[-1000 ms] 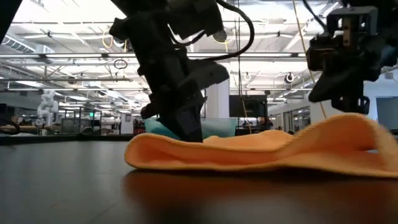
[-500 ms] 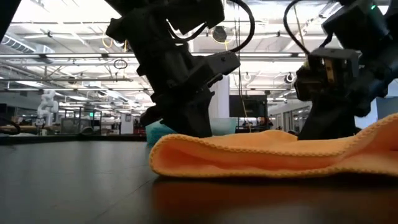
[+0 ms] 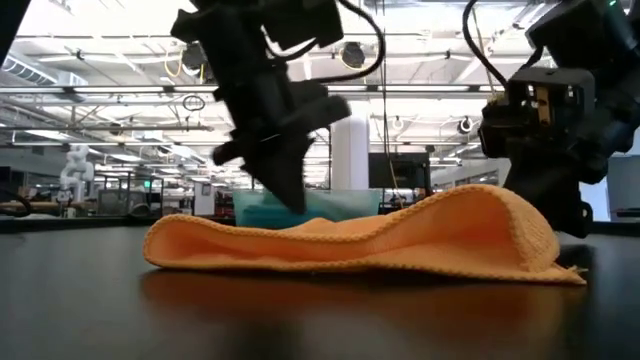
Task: Fold microfiber towels
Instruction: Fold the orange microfiber towel
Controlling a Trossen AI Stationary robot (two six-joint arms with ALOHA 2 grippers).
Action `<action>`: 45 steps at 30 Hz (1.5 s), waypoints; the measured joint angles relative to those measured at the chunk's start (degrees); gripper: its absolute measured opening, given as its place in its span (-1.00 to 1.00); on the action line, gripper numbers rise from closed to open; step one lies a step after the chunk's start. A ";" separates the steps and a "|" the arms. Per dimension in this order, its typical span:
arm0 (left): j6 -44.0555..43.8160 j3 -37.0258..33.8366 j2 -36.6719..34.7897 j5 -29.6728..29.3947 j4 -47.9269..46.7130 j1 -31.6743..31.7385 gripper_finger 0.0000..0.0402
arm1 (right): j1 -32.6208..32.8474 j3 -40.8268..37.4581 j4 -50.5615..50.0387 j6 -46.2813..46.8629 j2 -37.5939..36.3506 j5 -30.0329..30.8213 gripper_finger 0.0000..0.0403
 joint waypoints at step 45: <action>16.65 0.10 -0.07 8.00 12.53 7.60 -0.99 | 1.43 20.87 -12.70 -10.57 16.05 -15.00 -1.00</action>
